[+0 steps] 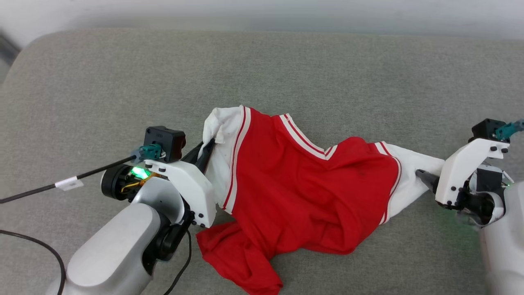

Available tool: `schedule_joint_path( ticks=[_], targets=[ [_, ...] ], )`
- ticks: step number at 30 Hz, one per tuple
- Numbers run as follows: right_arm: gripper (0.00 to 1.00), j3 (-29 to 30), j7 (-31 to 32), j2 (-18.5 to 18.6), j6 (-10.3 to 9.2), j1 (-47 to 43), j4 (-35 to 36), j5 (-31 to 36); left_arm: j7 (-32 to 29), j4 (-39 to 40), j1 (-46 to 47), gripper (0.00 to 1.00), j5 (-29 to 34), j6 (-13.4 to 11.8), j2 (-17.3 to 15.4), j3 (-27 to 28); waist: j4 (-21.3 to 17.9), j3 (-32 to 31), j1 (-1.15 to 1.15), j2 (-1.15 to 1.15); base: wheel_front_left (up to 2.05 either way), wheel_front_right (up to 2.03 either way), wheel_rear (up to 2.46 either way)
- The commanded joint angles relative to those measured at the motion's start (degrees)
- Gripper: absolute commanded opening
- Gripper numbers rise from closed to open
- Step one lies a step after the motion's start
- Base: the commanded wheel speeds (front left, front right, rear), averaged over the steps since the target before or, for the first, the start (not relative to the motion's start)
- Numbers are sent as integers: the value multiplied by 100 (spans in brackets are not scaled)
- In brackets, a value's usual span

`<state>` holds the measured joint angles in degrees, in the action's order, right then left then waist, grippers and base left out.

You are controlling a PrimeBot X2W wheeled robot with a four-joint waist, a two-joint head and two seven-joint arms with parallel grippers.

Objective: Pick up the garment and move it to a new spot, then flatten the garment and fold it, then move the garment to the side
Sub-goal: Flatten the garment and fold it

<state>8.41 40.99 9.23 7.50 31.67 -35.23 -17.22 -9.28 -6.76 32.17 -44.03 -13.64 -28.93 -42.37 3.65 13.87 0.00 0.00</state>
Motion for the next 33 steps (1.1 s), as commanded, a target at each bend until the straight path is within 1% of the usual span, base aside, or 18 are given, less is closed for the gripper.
schedule_joint_path(
  ticks=[1, 2, 3, 4, 5, 7, 9, 12, 18, 21, 23, 28, 33],
  targets=[
    [100, -19, 92, -42, -2, -61, -202, 49, 49, -4, 48, 0, 32, 0, 5, -4, 38, 0, 0, 0, 0, 0, 0],
    [100, 17, 176, -57, -2, -51, -407, 87, 52, -25, 37, 0, 21, 17, 13, -9, 54, -16, 0, 0, 0, 0, 0],
    [20, 57, 252, -100, -4, -23, -740, 153, 81, -70, 2, 0, 0, 41, 42, -28, 83, -67, 0, 0, 0, 0, 0],
    [20, 57, 252, -100, -4, -23, -740, 153, 81, -70, 2, 0, 0, 41, 42, -28, 83, -67, 0, 0, 0, 0, 0],
    [0, 51, 264, -129, -3, -4, -857, 180, 103, -100, -25, 0, -14, 43, 47, -32, 88, -99, 0, 0, 0, 0, 0],
    [0, -9, 147, -161, -2, 79, -953, 181, 128, -156, -62, 0, -39, 53, 47, -25, 80, -168, 0, 0, 0, 0, 0],
    [0, -109, -95, -99, -1, 212, -887, 177, 184, -206, -79, 0, -39, 33, 24, 16, 41, -240, 0, 0, 0, 0, 0],
    [0, -350, -566, 110, -2, 389, -644, 223, 327, -272, -51, 0, -25, -25, -15, 131, -43, -360, 0, 0, 0, 0, 0],
    [0, -670, -1407, 232, -2, 503, -176, 372, 661, -384, 109, 0, -12, -192, -93, 418, -290, -693, 0, 0, 0, 0, 0],
    [0, -673, -1658, 249, -4, 592, 16, 486, 740, -386, 254, 0, 62, -249, -169, 528, -415, -879, 0, 0, 0, 0, 0],
    [0, -656, -1639, 224, -3, 650, 86, 521, 727, -435, 364, 0, 77, -252, -221, 573, -485, -991, 0, 0, 0, 0, 0],
    [0, -684, -1628, 300, -3, 1078, 232, 667, 754, -772, 964, 0, 112, -103, -159, 677, -596, -1116, 0, 0, 0, 0, 0],
    [0, -736, -1631, 355, -2, 1768, 148, 797, 858, -1391, 1790, 0, 155, 151, 36, 751, -654, -963, 0, 0, 0, 0, 0]
  ],
)
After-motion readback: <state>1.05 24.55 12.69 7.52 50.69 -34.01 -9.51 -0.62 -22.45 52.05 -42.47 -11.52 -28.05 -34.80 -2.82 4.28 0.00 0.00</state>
